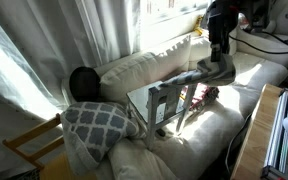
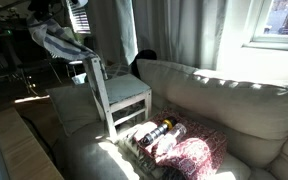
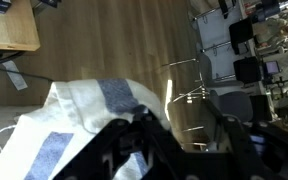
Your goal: Hang the towel on the chair
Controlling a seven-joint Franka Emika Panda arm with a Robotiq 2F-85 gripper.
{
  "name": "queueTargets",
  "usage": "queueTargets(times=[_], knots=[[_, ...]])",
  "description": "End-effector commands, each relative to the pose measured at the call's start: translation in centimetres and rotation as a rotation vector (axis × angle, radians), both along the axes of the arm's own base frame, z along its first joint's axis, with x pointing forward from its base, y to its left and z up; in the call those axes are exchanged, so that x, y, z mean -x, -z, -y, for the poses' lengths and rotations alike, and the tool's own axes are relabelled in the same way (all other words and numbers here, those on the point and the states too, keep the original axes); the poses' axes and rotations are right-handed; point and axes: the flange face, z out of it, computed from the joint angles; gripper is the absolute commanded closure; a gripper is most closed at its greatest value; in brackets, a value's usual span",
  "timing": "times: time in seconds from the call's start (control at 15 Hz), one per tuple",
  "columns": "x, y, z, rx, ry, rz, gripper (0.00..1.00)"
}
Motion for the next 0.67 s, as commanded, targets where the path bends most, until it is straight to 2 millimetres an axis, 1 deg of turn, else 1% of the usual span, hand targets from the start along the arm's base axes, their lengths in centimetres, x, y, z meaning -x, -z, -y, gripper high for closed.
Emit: queueTargets(times=[0.0, 0.07, 0.13, 0.2, 0.33, 0.47, 0.6], knots=[[0.5, 1.0, -0.7, 0.082, -0.038, -0.001, 0.21], [0.8, 1.4, -0.9, 0.099, -0.047, -0.009, 0.14], [0.9, 1.9, -1.1, 0.110, -0.054, -0.014, 0.05], [1.3, 3.0, -1.4, 0.134, -0.062, -0.024, 0.01], [0.9, 4.4, -1.7, 0.179, -0.048, 0.052, 0.00], [-0.3, 4.7, -1.9, 0.231, -0.008, 0.186, 0.00], [-1.4, 3.8, -1.8, 0.273, 0.044, 0.298, 0.00]])
